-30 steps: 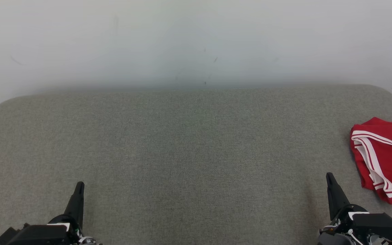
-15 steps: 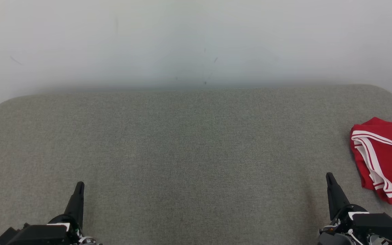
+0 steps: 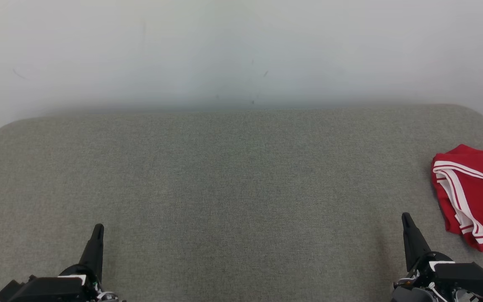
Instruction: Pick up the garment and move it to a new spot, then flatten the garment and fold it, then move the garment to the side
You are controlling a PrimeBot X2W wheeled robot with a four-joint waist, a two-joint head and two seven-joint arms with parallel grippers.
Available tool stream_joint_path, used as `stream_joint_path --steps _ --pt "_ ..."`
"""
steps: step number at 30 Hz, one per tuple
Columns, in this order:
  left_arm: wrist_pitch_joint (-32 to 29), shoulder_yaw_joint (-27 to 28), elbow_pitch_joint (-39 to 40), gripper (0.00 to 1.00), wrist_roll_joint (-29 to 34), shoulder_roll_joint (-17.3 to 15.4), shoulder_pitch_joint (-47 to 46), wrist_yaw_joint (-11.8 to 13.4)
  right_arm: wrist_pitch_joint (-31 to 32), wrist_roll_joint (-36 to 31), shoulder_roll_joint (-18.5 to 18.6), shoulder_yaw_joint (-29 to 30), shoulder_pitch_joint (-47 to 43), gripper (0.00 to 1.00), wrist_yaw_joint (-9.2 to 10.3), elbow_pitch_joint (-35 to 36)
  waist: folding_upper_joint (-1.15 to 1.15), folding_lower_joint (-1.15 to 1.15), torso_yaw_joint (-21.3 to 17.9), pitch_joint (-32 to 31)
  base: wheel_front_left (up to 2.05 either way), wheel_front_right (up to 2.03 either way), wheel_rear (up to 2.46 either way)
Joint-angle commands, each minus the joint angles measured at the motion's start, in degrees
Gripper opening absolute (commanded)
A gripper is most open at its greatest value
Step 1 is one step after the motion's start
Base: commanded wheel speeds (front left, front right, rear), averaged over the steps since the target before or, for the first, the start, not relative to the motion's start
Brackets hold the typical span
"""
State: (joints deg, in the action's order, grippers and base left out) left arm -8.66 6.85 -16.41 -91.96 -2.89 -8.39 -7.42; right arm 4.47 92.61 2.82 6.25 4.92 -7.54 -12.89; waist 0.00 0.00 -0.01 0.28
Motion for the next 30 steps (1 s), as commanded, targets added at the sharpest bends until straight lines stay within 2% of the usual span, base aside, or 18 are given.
stream_joint_path --steps 1,30 --pt "0.0 0.1 0.0 0.0 -0.3 0.0 -0.4 -0.1 0.0 0.0 0.1 -0.1 0.4 0.0 0.1 0.0 0.0 0.0 0.0 0.0 0.0 0.0 0.0" --pt "0.0 0.1 0.0 0.0 -0.3 0.0 -0.4 -0.1 0.0 0.0 0.1 -0.1 0.4 0.0 0.1 0.0 0.0 0.0 0.0 0.0 0.0 0.0 0.0"
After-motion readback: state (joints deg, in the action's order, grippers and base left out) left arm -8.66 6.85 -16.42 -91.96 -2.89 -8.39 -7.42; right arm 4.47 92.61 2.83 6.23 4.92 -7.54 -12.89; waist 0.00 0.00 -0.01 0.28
